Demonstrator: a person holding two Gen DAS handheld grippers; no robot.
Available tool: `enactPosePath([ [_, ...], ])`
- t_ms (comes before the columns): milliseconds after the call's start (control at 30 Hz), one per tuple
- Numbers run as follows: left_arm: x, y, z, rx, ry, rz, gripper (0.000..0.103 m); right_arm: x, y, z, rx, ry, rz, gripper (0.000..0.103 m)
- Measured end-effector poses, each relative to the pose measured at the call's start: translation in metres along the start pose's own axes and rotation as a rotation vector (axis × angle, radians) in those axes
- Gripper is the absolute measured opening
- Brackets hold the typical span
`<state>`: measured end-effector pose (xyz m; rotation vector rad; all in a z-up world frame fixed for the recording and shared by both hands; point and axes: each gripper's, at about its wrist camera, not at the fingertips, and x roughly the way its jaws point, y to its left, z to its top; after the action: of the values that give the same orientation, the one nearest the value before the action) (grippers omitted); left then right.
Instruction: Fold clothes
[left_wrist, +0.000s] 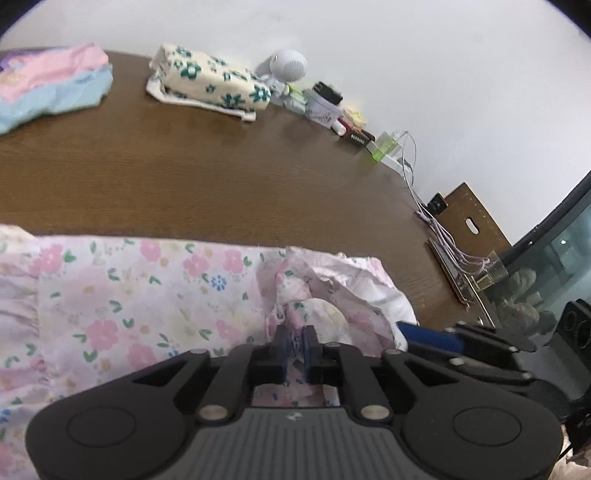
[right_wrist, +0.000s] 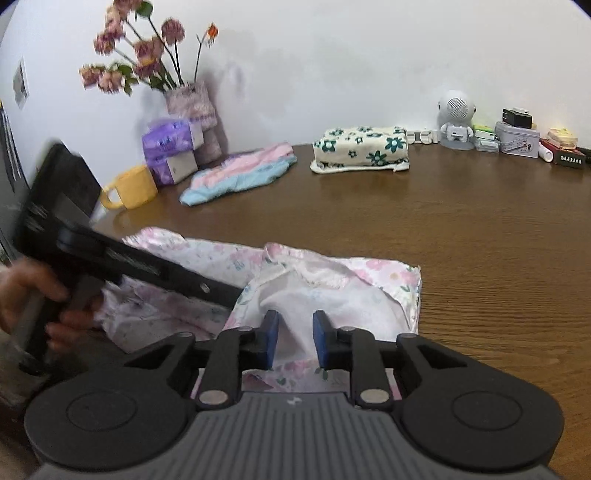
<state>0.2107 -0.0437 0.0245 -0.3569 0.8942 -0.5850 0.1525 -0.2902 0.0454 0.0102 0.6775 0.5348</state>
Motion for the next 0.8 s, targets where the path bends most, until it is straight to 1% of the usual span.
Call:
enactPosePath([
  [33, -0.007, -0.003, 0.001, 0.013, -0.026, 0.01, 0.03, 0.002, 0.001, -0.001, -0.006, 0.005, -0.003, 0.021],
  [67, -0.013, -0.006, 0.002, 0.027, -0.052, 0.019, 0.033, 0.003, 0.001, -0.003, -0.008, 0.006, -0.007, 0.021],
  [100, -0.019, -0.009, 0.005, 0.034, -0.071, 0.007, 0.033, 0.003, 0.001, -0.004, -0.007, 0.003, -0.009, 0.021],
  [167, -0.028, -0.013, 0.012, 0.022, -0.092, -0.048, 0.035, 0.0, 0.001, -0.007, 0.0, -0.008, -0.007, 0.021],
  [233, -0.026, -0.019, 0.02, 0.021, -0.081, -0.095, 0.037, -0.002, 0.001, -0.008, -0.003, -0.021, -0.008, 0.022],
  [267, -0.023, -0.023, 0.025, 0.023, -0.066, -0.114, 0.037, -0.003, 0.002, -0.008, -0.005, -0.023, -0.011, 0.022],
  [300, -0.017, -0.027, 0.029, 0.022, -0.04, -0.119, 0.037, -0.003, 0.002, -0.009, -0.007, -0.026, -0.014, 0.022],
  [400, 0.01, -0.032, 0.037, 0.006, 0.061, -0.097, 0.034, -0.002, 0.003, -0.01, -0.007, -0.034, -0.02, 0.022],
  [433, 0.02, -0.033, 0.039, -0.004, 0.092, -0.07, 0.032, -0.003, 0.004, -0.01, -0.01, -0.042, -0.021, 0.022],
  [467, 0.027, -0.032, 0.039, -0.009, 0.11, -0.056, 0.024, -0.006, 0.004, -0.01, -0.013, -0.053, -0.023, 0.022],
  [500, 0.034, -0.031, 0.04, -0.013, 0.126, -0.043, 0.018, -0.009, 0.004, -0.011, -0.016, -0.064, -0.024, 0.022],
  [533, 0.039, -0.03, 0.04, -0.012, 0.136, -0.039, 0.006, -0.012, 0.004, -0.011, -0.018, -0.075, -0.027, 0.022],
  [567, 0.042, -0.029, 0.039, -0.009, 0.136, -0.038, 0.004, -0.016, 0.002, -0.011, -0.017, -0.087, -0.034, 0.023],
  [600, 0.043, -0.028, 0.038, -0.009, 0.131, -0.04, 0.003, -0.02, 0.0, -0.012, -0.012, -0.097, -0.042, 0.023],
  [667, 0.039, -0.024, 0.035, -0.026, 0.096, -0.061, 0.001, -0.025, -0.006, -0.013, 0.01, -0.11, -0.055, 0.023],
  [800, 0.024, -0.009, 0.031, -0.095, 0.009, -0.121, 0.001, -0.017, -0.018, -0.02, 0.051, -0.077, -0.064, 0.023],
])
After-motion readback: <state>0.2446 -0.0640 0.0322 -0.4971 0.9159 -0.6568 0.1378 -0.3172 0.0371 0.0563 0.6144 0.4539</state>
